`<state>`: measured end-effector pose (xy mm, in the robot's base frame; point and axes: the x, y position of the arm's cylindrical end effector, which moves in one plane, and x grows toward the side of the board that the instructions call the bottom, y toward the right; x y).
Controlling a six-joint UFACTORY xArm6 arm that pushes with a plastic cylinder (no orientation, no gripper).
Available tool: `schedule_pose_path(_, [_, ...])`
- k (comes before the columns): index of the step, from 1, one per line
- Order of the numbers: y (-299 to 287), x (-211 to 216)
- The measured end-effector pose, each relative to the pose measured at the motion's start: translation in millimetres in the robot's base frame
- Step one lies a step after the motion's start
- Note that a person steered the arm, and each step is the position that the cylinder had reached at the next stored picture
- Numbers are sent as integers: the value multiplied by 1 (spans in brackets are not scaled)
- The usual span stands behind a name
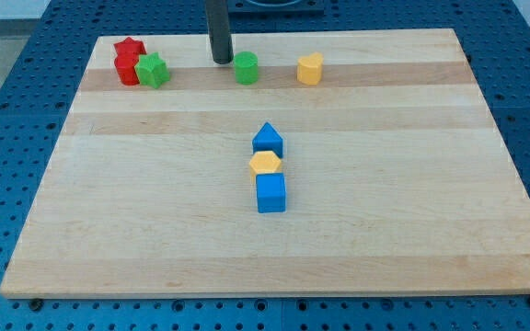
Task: Push the green circle to the center of the board
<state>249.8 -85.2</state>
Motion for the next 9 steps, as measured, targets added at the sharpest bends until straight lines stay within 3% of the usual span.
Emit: schedule_pose_path(9, [43,12])
